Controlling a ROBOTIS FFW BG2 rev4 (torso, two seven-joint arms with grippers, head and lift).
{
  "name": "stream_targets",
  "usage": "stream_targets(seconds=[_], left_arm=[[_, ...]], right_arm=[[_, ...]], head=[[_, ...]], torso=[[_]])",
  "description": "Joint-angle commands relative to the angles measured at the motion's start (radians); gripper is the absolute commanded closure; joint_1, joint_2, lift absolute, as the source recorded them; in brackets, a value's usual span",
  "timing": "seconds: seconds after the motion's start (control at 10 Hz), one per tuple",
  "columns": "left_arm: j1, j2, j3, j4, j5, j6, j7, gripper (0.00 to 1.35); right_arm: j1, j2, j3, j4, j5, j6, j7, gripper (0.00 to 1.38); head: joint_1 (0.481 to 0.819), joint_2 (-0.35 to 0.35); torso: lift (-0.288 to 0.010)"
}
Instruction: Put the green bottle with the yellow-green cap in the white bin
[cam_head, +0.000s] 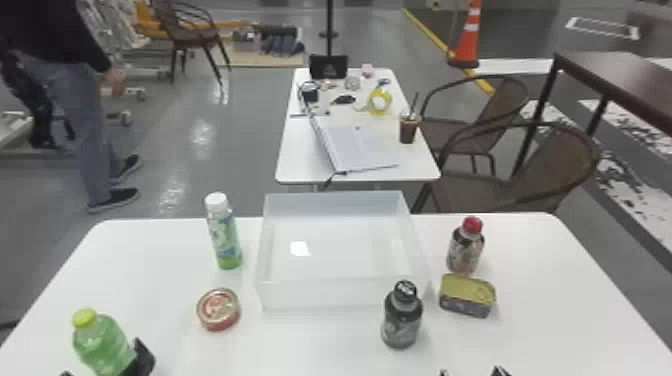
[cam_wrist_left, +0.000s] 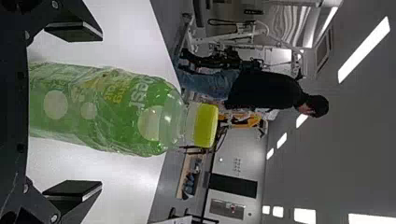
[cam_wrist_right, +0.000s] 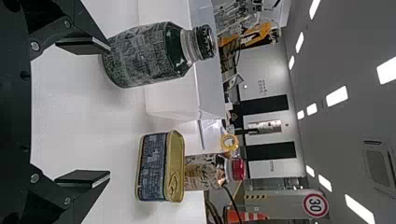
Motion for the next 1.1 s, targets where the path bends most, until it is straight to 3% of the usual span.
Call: stream_targets(seconds=[0.0,0.1,0.2,0.3,0.8,1.0], left_arm=[[-0.014,-0.003,0.010,0.015,-0.001,0.007,0.002,0.24],[-0.023,-0.003,0.014,0.032,0.005,0.009,0.003,0.33],[-0.026,-0.003,0.014,0.038,0.011,0.013,0.003,0.52],[-0.025,-0.003,0.014,0.038,0.011,0.016,0.003,0.80],[-0.026,-0.003,0.001,0.032,-0.006,-0.017,0.003,0.79],[-0.017,0.003,-0.020,-0.054,-0.110,0.000,-0.030,0.79]], right_arm=[[0.000,0.000,0.000,0.001,0.001,0.001,0.000,0.33],[0.000,0.000,0.000,0.001,0.001,-0.001,0.000,0.33],[0.000,0.002,0.000,0.001,0.001,-0.001,0.000,0.33],[0.000,0.000,0.000,0.001,0.001,-0.001,0.000,0.33],[0.000,0.000,0.000,0.001,0.001,-0.001,0.000,0.33],[0.000,0.000,0.000,0.001,0.001,0.001,0.000,0.33]], head=[[0.549,0.000],[0.549,0.000],[0.549,0.000],[0.549,0.000],[0.549,0.000],[0.549,0.000]], torso=[[-0.100],[-0.100],[-0.100],[-0.100],[-0.100],[-0.100]])
